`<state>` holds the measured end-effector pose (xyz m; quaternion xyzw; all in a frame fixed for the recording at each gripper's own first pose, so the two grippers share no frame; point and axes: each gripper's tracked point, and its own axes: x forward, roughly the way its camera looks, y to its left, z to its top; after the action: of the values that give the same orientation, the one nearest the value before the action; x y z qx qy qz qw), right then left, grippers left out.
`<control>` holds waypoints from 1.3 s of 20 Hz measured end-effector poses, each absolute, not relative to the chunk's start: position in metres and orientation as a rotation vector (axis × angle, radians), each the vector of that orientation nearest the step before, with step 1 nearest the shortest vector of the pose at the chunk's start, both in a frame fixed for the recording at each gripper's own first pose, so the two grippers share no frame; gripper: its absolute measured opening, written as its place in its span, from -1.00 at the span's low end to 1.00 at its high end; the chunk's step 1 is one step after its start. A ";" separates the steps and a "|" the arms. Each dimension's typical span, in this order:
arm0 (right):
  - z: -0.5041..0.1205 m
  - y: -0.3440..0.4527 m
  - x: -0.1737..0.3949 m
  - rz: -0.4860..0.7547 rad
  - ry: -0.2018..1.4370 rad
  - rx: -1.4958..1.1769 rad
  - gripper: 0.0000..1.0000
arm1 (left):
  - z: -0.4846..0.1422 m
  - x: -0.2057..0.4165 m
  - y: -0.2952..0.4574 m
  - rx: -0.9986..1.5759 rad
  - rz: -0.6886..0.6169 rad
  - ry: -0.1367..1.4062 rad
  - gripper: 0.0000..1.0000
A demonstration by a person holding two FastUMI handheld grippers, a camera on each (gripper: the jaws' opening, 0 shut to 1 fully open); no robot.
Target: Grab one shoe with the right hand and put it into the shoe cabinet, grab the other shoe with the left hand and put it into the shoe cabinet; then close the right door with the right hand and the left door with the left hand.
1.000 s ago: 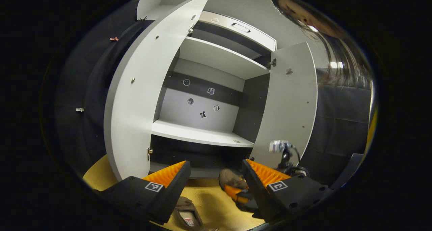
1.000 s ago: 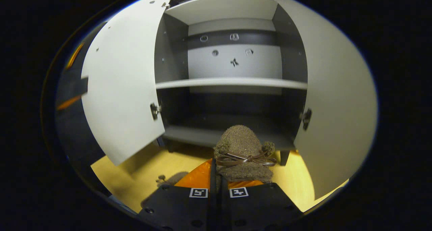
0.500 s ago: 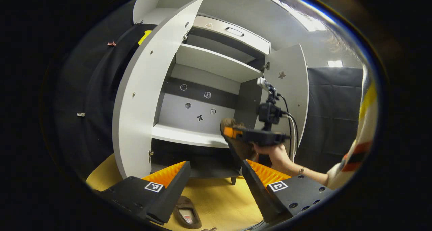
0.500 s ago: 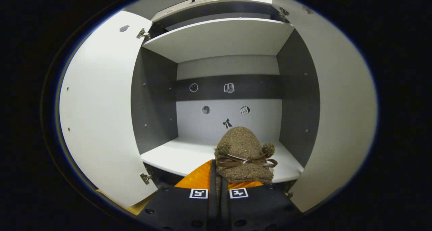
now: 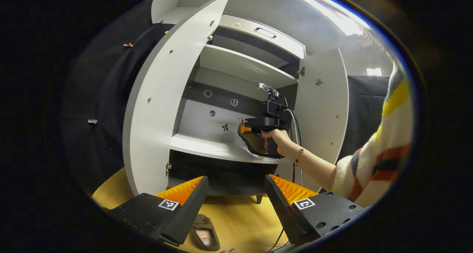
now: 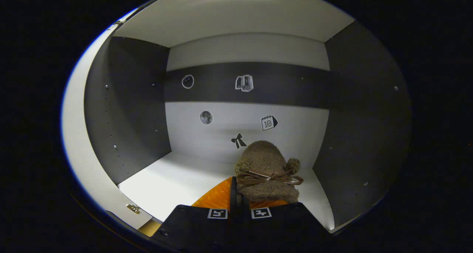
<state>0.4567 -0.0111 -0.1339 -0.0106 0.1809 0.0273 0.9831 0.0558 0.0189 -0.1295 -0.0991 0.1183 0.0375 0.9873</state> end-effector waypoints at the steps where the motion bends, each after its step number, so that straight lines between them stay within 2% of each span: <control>1: -0.143 -0.015 0.465 0.045 0.396 -0.009 -0.84 | -0.130 0.058 0.024 -0.202 0.094 0.238 0.94; 8: -0.203 -0.020 0.490 0.015 0.567 -0.004 -0.84 | -0.126 0.067 0.058 -0.182 0.212 0.239 0.94; 11: -0.198 -0.012 0.476 0.063 0.580 -0.005 -0.57 | -0.121 0.075 0.068 -0.161 0.253 0.229 0.94; 12: -0.193 -0.007 0.469 0.090 0.579 -0.005 -0.24 | -0.119 0.077 0.069 -0.161 0.254 0.223 0.94; 14: -0.179 -0.003 0.453 0.122 0.556 -0.020 0.60 | -0.118 0.078 0.069 -0.165 0.253 0.218 0.94; 16: -0.160 -0.003 0.431 0.132 0.520 -0.031 0.89 | -0.121 0.075 0.073 -0.156 0.283 0.217 0.94; 19: -0.120 0.000 0.395 0.147 0.412 0.002 0.98 | -0.128 0.067 0.074 -0.170 0.299 0.219 0.94; 23: -0.074 0.013 0.334 0.192 0.261 0.080 0.97 | -0.152 0.053 0.063 -0.264 0.226 0.254 0.94; 26: -0.080 0.014 0.281 0.201 0.194 0.075 0.97 | -0.189 0.037 0.056 -0.315 0.192 0.326 0.87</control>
<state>0.2812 0.0144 -0.0803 0.0372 0.0964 0.1003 0.9896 0.0370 0.0560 -0.1889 -0.1557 0.1612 0.0951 0.9699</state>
